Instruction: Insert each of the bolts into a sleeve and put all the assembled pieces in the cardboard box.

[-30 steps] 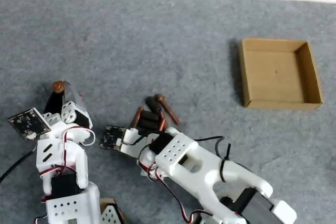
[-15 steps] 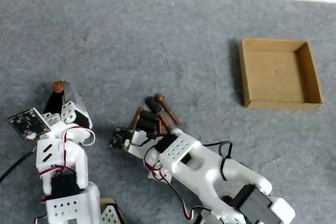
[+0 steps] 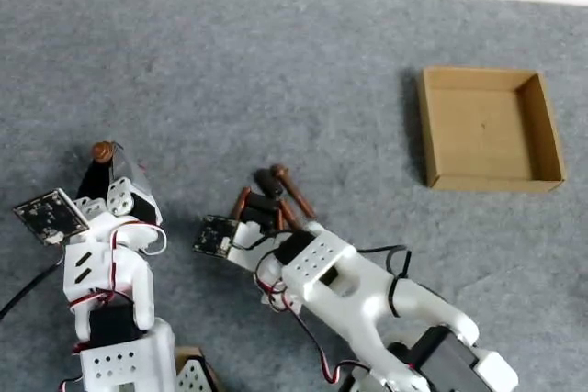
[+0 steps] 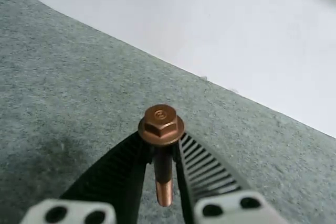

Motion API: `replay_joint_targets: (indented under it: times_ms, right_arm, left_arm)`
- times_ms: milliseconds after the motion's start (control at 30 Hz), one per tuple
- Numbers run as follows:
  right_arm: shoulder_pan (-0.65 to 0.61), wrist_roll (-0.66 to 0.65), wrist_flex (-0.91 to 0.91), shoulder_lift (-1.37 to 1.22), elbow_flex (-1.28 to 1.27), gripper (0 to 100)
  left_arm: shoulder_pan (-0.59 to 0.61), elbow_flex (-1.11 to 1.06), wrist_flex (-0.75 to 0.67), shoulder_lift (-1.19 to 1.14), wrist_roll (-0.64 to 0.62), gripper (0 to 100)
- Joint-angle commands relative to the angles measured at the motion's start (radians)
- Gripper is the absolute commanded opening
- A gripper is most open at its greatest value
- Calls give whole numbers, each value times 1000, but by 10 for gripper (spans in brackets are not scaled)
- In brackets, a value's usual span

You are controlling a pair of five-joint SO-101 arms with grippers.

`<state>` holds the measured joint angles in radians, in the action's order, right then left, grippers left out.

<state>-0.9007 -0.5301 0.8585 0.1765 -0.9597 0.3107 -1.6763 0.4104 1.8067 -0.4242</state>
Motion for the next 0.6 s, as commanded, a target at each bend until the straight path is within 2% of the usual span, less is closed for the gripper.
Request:
replay_joint_targets:
  times_ms: [0, 567]
  right_arm:
    - [2, -5, -68, -16, -38, 49]
    - [5, -3, -70, 28, -30, 5]
  left_arm:
    - [8, -18, -8, 18, 0, 5]
    - [8, -19, -3, 18, 2, 5]
